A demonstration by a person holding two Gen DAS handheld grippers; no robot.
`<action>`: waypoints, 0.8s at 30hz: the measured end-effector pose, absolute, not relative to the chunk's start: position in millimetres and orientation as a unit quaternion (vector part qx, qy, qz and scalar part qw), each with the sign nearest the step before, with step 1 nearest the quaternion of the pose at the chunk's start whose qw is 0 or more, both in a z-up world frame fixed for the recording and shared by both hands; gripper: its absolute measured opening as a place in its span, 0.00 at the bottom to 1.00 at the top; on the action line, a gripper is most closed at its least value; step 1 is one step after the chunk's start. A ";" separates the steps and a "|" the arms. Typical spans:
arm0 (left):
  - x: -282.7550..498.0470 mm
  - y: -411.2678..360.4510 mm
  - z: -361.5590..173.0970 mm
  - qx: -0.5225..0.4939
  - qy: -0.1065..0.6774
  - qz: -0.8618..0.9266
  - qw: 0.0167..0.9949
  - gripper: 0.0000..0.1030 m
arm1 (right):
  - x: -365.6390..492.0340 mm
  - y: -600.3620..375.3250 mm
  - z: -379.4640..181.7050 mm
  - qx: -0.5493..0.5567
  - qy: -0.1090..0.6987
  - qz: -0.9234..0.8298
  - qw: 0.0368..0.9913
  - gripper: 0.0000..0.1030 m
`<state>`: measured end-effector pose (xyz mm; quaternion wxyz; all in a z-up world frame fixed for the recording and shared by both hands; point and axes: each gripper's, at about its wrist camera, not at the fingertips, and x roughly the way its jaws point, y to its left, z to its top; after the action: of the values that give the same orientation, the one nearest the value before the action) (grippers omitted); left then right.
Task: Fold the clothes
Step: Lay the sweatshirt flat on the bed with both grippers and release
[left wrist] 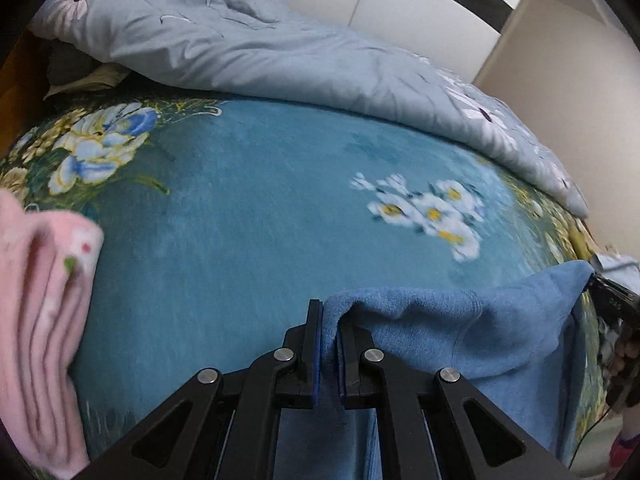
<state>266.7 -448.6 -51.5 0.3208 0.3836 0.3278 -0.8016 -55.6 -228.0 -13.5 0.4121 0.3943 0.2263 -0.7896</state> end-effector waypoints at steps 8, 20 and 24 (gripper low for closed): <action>245.9 -488.0 -87.3 0.410 0.346 -0.771 0.344 0.06 | -84.6 -297.5 -58.0 0.431 0.269 -0.763 0.401 0.07; 249.7 -481.0 -72.9 0.408 0.317 -0.791 0.326 0.17 | -94.7 -284.2 -72.1 0.447 0.242 -0.744 0.433 0.12; 262.6 -458.4 -40.5 0.396 0.240 -0.817 0.344 0.49 | -93.7 -257.3 -53.4 0.437 0.214 -0.750 0.447 0.43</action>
<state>262.6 -458.4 -40.5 0.3438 0.3959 0.2405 -0.8168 -93.7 -257.3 -53.4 0.4473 0.4374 0.2140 -0.7502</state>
